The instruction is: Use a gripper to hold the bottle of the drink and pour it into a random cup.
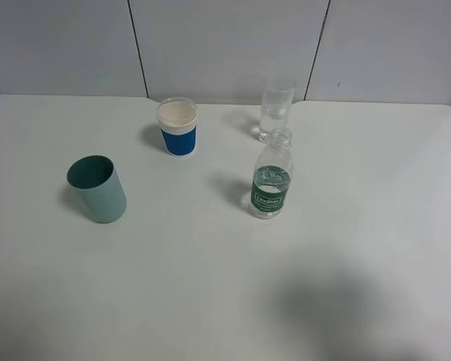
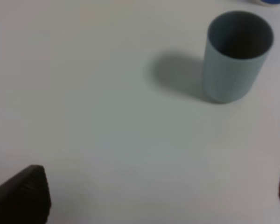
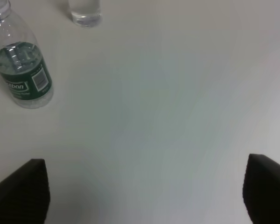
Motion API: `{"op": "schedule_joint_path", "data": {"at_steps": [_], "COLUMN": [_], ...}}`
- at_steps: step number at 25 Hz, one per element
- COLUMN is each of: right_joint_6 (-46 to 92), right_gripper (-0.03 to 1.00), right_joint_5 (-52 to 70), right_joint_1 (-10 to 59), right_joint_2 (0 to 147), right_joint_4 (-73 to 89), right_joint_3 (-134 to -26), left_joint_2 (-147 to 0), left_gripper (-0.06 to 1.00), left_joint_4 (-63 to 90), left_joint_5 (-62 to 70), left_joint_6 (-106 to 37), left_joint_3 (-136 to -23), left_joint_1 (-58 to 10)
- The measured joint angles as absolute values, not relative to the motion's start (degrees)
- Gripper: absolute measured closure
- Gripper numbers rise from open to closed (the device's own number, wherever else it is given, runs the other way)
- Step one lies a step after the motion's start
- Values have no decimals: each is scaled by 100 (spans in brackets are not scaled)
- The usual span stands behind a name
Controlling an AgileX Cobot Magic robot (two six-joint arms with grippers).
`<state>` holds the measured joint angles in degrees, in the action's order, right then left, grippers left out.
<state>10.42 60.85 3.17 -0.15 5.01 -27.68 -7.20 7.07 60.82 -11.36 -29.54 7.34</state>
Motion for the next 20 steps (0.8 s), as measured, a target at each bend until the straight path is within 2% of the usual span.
{"op": "schedule_joint_path", "data": {"at_steps": [20], "right_joint_6": [1042], "right_gripper": [15], "right_joint_5": [6085], "right_joint_1": [317], "right_joint_2": [-15], "right_joint_4": [501], "right_joint_3": [-2768], "left_joint_2": [-720], "left_gripper": [-5], "left_joint_4": [707], "left_joint_5": [6082], "left_joint_6": [-1136], "left_joint_3": [-2954], "left_joint_1": [734]}}
